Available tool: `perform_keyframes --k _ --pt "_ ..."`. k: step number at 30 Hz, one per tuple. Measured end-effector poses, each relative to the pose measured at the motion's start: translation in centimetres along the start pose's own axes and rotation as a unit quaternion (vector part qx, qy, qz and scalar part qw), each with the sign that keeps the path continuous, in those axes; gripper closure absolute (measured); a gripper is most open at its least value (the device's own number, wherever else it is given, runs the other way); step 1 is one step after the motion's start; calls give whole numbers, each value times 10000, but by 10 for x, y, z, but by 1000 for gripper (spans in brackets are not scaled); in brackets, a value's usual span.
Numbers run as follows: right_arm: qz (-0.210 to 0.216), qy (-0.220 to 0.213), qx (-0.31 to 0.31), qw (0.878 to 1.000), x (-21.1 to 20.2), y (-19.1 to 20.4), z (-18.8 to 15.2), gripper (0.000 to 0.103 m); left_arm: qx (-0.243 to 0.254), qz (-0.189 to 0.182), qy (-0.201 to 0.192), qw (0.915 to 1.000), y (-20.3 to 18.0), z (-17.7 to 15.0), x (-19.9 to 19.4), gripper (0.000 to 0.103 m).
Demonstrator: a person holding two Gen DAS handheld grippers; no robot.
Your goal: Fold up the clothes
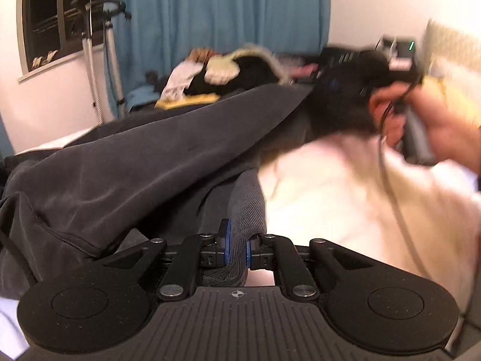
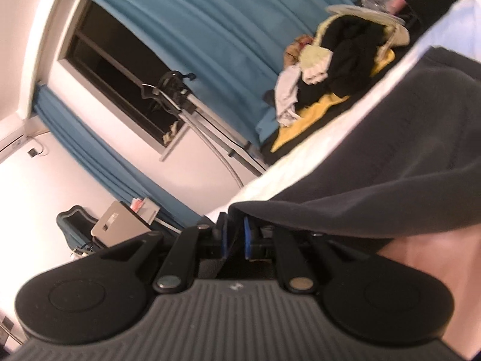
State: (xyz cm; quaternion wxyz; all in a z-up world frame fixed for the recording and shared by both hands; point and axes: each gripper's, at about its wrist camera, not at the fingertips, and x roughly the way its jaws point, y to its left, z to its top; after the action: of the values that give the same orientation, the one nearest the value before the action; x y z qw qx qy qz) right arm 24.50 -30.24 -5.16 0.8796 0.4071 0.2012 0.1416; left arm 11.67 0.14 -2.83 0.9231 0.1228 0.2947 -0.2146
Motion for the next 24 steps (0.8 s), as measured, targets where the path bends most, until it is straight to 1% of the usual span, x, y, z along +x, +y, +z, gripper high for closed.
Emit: perform_keyframes --k 1,2,3,4,5,6,8,10,12,15,16,17,18,19,20,22,23,24 --pt "5 6 38 10000 0 -1 -1 92 95 104 -67 9999 -4 2 2 88" --pt "20 6 58 10000 -1 -1 -2 92 182 235 -145 9995 -9 4 4 81" --pt "56 -7 36 10000 -2 1 -1 92 215 362 -168 9990 -13 5 7 70" --pt "103 -22 17 9999 -2 3 -1 92 251 482 -172 9984 -18 5 12 63" --pt "184 -48 9 9998 -4 5 0 93 289 601 -175 9976 -23 4 17 51" --pt "277 -91 9 9996 -5 8 2 96 327 720 -178 9967 -28 3 22 50" --pt "479 -230 30 9986 -10 13 5 99 470 842 -210 9951 -37 3 27 50" --pt "688 -417 65 9967 -17 19 10 99 620 953 -246 9932 -46 3 31 50" --pt "884 -584 86 9943 -24 25 17 100 868 1247 -489 9872 -57 4 24 50" --pt "1051 -743 70 9917 -32 30 31 100 750 1373 -906 9835 -63 7 7 50" --pt "1081 -776 63 9911 -33 30 34 100 686 1348 -1164 9816 -64 8 1 50" --pt "1085 -802 47 9908 -33 29 36 100 618 1310 -1446 9788 -65 8 -5 41" --pt "1085 -823 40 9907 -33 28 39 100 590 1201 -1756 9753 -68 8 -10 21" --pt "1076 -828 70 9907 -32 25 42 100 570 1076 -2071 9707 -71 7 -16 14" --pt "1064 -827 137 9908 -31 21 43 100 550 950 -2383 9650 -74 7 -21 11" --pt "1061 -826 232 9907 -32 17 42 100 567 746 -2286 9690 -82 13 -15 11" --pt "1062 -824 249 9906 -32 15 41 100 677 749 -2101 9724 -87 15 -4 14" --pt "1061 -818 214 9908 -32 15 42 100 807 774 -1894 9755 -92 15 8 15"
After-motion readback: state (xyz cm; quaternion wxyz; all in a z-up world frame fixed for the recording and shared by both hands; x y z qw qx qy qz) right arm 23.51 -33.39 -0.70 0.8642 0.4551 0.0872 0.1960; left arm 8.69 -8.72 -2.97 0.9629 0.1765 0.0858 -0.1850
